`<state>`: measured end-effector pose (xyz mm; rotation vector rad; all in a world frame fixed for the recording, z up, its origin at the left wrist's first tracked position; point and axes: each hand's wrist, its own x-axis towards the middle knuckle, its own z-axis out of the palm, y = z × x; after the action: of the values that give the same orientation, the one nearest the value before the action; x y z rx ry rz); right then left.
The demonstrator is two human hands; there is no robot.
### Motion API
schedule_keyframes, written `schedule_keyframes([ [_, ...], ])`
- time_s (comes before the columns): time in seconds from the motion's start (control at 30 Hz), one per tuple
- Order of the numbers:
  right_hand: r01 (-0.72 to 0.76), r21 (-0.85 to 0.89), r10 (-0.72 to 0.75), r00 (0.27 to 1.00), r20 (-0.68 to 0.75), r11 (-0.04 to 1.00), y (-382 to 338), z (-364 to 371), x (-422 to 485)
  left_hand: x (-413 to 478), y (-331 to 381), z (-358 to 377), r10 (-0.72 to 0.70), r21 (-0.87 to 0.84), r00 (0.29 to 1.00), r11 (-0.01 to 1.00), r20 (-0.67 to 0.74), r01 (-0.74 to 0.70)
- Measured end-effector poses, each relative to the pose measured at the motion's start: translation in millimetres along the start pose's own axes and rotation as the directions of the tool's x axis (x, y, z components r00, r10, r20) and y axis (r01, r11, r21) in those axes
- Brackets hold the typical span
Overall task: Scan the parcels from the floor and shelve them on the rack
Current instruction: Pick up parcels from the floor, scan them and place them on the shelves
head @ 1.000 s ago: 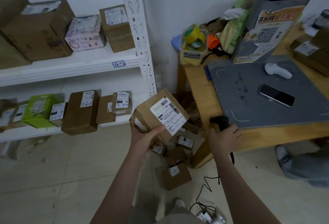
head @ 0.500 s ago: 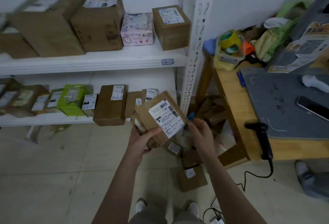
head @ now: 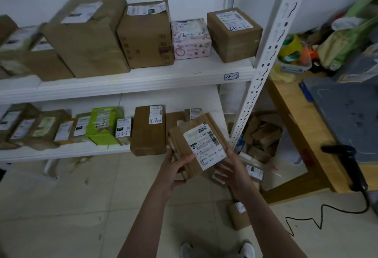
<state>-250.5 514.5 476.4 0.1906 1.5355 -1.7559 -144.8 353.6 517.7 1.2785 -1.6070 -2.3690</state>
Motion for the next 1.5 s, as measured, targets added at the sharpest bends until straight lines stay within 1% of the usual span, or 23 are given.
schedule_keyframes([
  [0.1, -0.009, 0.071, 0.009, 1.0, -0.001, 0.997, 7.4, 0.2, 8.9, 14.7, 6.7, 0.6, -0.019, 0.048, 0.999, 0.999, 0.038, 0.017],
  [0.17, -0.002, 0.106, 0.005, 1.0, -0.029, 0.994, 8.6, -2.6, 15.8, 28.0, 9.5, 4.2, -0.033, 0.08, 0.998, 0.996, 0.056, 0.029],
  [0.27, 0.025, 0.149, -0.009, 0.994, -0.111, 0.989, 8.0, -8.5, 32.8, 53.6, 11.5, 14.1, -0.064, 0.114, 0.995, 0.992, 0.08, 0.054],
  [0.37, 0.035, 0.194, 0.007, 0.977, -0.211, 0.98, 7.3, -14.7, 58.3, 88.9, 7.2, 28.1, -0.095, 0.134, 0.991, 0.988, 0.091, 0.082],
  [0.5, 0.023, 0.279, 0.075, 0.938, -0.338, 0.96, 11.0, -19.1, 94.7, 141.4, -4.6, 45.5, -0.201, 0.099, 0.979, 0.976, 0.037, 0.196],
  [0.57, 0.001, 0.244, 0.096, 0.917, -0.387, 0.97, 18.2, -22.9, 121.6, 168.6, -12.3, 55.1, -0.242, 0.082, 0.97, 0.967, -0.013, 0.242],
  [0.63, -0.03, 0.177, 0.103, 0.903, -0.416, 0.984, 24.3, -25.7, 151.7, 193.7, -16.4, 64.8, -0.25, 0.062, 0.966, 0.965, -0.064, 0.253],
  [0.7, -0.031, 0.196, 0.118, 0.886, -0.449, 0.98, 26.3, -24.4, 179.5, 218.7, -17.8, 75.0, -0.207, 0.072, 0.971, 0.974, -0.116, 0.216],
  [0.8, 0.042, 0.234, 0.091, 0.846, -0.526, 0.971, 26.9, -20.0, 212.7, 259.0, -27.0, 83.6, -0.083, 0.109, 0.978, 0.988, -0.193, 0.105],
  [0.87, 0.084, 0.245, 0.064, 0.839, -0.54, 0.966, 26.5, -16.5, 226.4, 286.0, -41.9, 82.2, -0.012, 0.123, 0.965, 0.991, -0.26, 0.045],
  [0.93, 0.111, 0.241, 0.037, 0.844, -0.535, 0.964, 28.0, -15.5, 237.9, 310.9, -59.1, 77.5, 0.058, 0.146, 0.955, 0.989, -0.289, -0.016],
  [1.07, 0.164, 0.205, -0.029, 0.843, -0.537, 0.965, 38.7, -19.4, 259.2, 337.3, -71.4, 74.7, 0.166, 0.179, 0.949, 0.977, -0.269, -0.12],
  [1.23, 0.196, 0.126, -0.092, 0.82, -0.565, 0.972, 45.9, -14.5, 280.1, 356.5, -62.1, 75.9, 0.218, 0.264, 0.939, 0.953, -0.265, -0.147],
  [1.33, 0.181, 0.07, -0.107, 0.804, -0.584, 0.981, 47.7, -13.0, 291.3, 361.2, -51.2, 78.3, 0.273, 0.322, 0.915, 0.931, -0.297, -0.173],
  [1.4, 0.173, 0.08, -0.098, 0.817, -0.569, 0.982, 47.2, -12.3, 296.9, 365.4, -49.2, 78.3, 0.33, 0.385, 0.899, 0.899, -0.287, -0.207],
  [1.5, 0.161, 0.137, -0.059, 0.829, -0.555, 0.977, 43.2, -14.9, 306.2, 369.5, -50.3, 78.7, 0.433, 0.475, 0.878, 0.828, -0.204, -0.298],
])
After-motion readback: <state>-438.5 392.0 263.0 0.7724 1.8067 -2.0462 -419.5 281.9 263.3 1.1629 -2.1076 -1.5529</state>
